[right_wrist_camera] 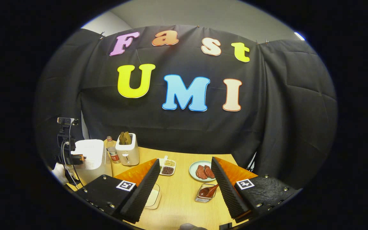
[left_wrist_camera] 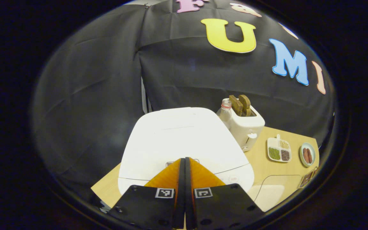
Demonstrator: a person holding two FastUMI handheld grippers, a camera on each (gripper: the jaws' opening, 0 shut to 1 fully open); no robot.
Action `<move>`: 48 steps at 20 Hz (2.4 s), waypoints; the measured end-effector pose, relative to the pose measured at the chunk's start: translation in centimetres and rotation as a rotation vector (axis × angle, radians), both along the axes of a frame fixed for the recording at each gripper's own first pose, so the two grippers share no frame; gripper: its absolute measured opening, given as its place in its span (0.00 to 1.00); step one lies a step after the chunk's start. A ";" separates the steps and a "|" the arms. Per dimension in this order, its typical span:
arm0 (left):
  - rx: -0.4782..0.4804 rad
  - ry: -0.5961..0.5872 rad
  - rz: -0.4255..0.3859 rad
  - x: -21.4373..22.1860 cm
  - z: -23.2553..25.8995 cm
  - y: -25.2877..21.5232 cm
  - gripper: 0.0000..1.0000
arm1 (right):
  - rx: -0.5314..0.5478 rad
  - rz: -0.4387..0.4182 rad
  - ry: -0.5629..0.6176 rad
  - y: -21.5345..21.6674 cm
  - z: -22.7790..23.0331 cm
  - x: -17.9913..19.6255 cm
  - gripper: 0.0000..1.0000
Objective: Close the left gripper, press the button to open the rice cooker; take a wooden spoon from the chopstick holder with the right hand, scoop a spoonful of rice and pour it into the rice cooker, then put the wooden spoon back into the chopstick holder.
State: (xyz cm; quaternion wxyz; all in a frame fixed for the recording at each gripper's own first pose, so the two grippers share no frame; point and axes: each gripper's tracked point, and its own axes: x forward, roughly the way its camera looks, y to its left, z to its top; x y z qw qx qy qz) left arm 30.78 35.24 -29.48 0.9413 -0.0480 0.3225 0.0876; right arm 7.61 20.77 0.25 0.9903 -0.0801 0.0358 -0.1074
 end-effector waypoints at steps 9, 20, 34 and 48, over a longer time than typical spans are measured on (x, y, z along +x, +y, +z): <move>0.073 -0.463 -0.125 -0.8 17.0 -3.7 0.09 | 0.022 -0.017 -0.075 -0.8 0.3 -0.9 0.95; 0.036 -0.712 -0.296 -11.3 28.9 -12.1 0.94 | 0.119 -0.084 -0.095 -6.3 -1.6 -2.9 0.98; 0.081 -0.689 -0.286 -14.5 29.0 -17.5 0.99 | 0.269 -0.164 0.020 -17.6 -13.5 0.2 0.99; 0.165 -0.624 -0.265 -12.9 27.4 -20.2 0.97 | 0.420 -0.138 0.153 -23.7 -21.5 14.7 0.99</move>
